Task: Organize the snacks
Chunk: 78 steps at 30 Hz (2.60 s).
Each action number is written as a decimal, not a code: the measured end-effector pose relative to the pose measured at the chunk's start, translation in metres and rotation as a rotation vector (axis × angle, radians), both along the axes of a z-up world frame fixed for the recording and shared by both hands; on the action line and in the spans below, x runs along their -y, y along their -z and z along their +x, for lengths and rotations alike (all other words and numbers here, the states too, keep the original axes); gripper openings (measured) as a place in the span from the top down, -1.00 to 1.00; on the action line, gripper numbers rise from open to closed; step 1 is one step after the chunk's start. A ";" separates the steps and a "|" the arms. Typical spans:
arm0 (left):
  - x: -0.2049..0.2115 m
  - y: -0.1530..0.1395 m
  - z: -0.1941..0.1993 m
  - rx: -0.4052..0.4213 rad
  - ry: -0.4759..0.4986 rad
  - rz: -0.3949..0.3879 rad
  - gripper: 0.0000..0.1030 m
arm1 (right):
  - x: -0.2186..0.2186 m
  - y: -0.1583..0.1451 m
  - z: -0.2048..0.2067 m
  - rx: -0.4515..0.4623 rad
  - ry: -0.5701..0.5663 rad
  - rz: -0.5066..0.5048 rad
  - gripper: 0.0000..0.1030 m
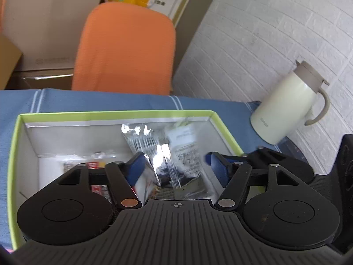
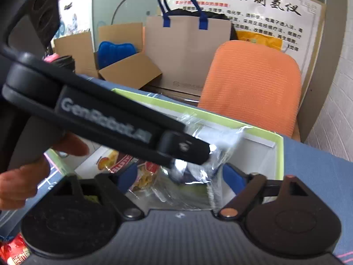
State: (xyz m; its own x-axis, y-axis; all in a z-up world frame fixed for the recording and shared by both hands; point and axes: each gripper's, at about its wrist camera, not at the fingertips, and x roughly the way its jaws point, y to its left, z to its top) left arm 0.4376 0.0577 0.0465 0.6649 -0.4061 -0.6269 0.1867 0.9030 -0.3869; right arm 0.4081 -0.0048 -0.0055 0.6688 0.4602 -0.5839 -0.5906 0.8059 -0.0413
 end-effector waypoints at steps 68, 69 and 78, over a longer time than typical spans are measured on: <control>0.089 0.037 -0.153 -0.172 0.146 -0.177 -0.26 | 0.046 0.066 -0.225 0.048 0.210 0.107 -0.99; 0.091 0.036 -0.154 -0.168 0.159 -0.171 -0.26 | 0.048 0.067 -0.227 0.038 0.209 0.121 -0.99; 0.108 0.030 -0.173 -0.150 0.243 -0.149 -0.27 | 0.058 0.071 -0.262 -0.009 0.217 0.203 -0.99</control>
State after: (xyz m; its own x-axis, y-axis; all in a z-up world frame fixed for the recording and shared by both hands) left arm 0.2644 -0.0507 0.0162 0.4422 -0.6364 -0.6320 0.3207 0.7703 -0.5512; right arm 0.1463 -0.0629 -0.0768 0.7596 0.4148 -0.5009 -0.4028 0.9048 0.1384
